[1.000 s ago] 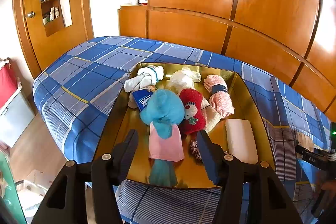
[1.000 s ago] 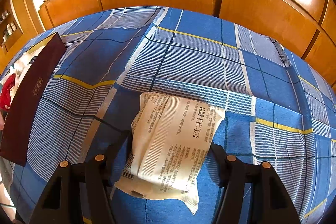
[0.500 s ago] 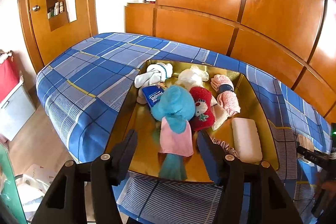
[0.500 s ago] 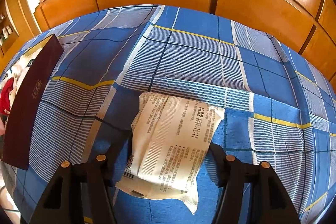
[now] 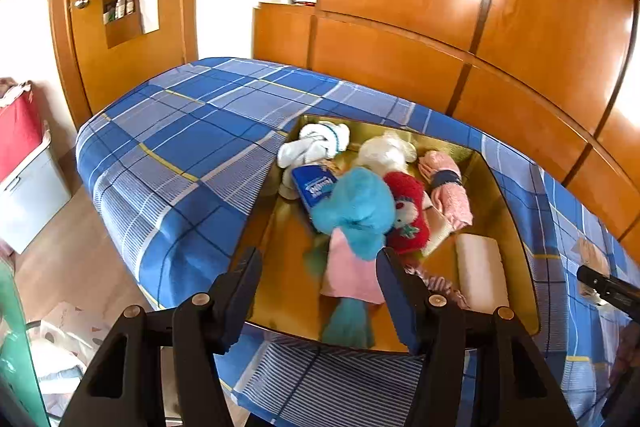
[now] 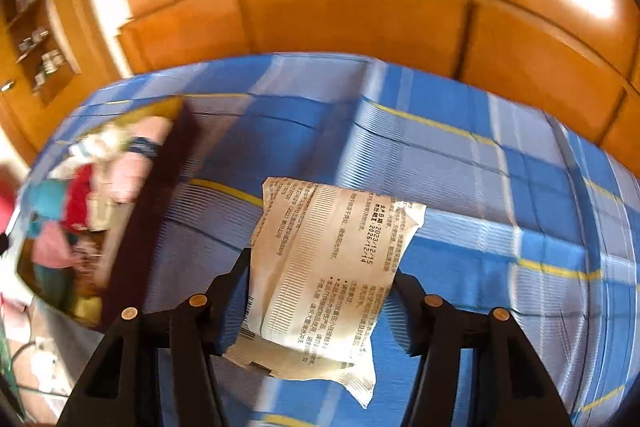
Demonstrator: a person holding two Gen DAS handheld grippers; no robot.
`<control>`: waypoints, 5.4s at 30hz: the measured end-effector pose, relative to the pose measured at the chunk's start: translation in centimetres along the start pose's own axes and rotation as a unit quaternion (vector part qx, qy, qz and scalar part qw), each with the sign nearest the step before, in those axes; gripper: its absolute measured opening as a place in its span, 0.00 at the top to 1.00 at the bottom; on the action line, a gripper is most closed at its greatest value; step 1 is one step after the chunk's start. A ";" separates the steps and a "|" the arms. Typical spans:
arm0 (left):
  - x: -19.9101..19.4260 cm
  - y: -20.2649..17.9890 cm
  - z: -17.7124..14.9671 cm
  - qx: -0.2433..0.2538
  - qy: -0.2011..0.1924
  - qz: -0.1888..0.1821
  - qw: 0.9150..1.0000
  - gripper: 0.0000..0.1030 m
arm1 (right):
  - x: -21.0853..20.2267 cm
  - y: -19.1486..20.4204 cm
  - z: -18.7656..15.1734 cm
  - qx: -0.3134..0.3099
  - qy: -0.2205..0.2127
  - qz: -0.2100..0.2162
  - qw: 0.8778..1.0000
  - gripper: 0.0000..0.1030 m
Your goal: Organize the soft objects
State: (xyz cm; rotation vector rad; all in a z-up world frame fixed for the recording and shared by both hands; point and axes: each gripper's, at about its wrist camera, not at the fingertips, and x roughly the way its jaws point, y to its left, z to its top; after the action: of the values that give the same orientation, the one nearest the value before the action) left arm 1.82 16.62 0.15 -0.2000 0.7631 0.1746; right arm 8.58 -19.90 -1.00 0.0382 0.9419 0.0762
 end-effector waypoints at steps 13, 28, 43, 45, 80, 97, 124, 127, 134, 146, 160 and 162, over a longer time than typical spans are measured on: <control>-0.2 3.1 0.2 -0.030 -0.003 0.025 0.999 0.41 | -0.8 13.6 1.4 -0.129 -0.004 0.128 0.983 0.42; 0.4 2.7 -0.3 -0.024 0.009 0.016 1.000 0.41 | 6.1 19.4 0.5 -0.146 0.069 0.135 0.978 0.41; 0.8 1.4 -0.6 -0.013 0.015 0.005 1.000 0.38 | 3.3 18.6 -0.4 -0.169 0.053 0.139 0.974 0.41; 0.7 1.3 -0.6 -0.011 0.014 0.004 1.000 0.37 | 3.6 19.1 -0.7 -0.184 0.051 0.116 0.975 0.54; -3.0 -2.3 -1.6 0.022 -0.031 0.004 0.999 0.00 | -0.5 16.0 -2.3 -0.105 -0.045 0.035 0.993 0.53; -4.4 -3.1 -1.9 0.024 -0.056 0.034 0.998 0.00 | -1.4 15.9 -3.0 -0.097 -0.063 0.025 0.993 0.53; -4.3 -2.8 -1.9 0.019 -0.049 0.036 0.998 0.00 | -1.3 16.4 -3.1 -0.105 -0.065 0.031 0.992 0.53; -4.2 -2.8 -1.9 0.018 -0.048 0.037 0.998 0.00 | -1.3 16.3 -3.1 -0.104 -0.065 0.032 0.992 0.53; -4.2 -2.8 -1.9 0.021 -0.048 0.037 0.998 0.00 | -1.4 16.2 -3.1 -0.102 -0.066 0.033 0.992 0.53; -4.2 -2.8 -2.0 0.023 -0.046 0.039 0.998 0.00 | -1.4 16.1 -3.1 -0.102 -0.066 0.034 0.992 0.53; -4.1 -2.9 -2.1 0.025 -0.040 0.039 0.998 0.00 | -1.4 16.0 -3.2 -0.101 -0.065 0.034 0.992 0.53; -4.0 -3.0 -2.1 0.026 -0.040 0.039 0.998 0.00 | -1.4 16.0 -3.2 -0.100 -0.064 0.034 0.992 0.53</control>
State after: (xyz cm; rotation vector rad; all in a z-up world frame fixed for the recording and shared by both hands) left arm -1.78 12.91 1.82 -0.1132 0.6953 0.2354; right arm 4.40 -4.09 -0.73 -0.1096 0.8004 0.2290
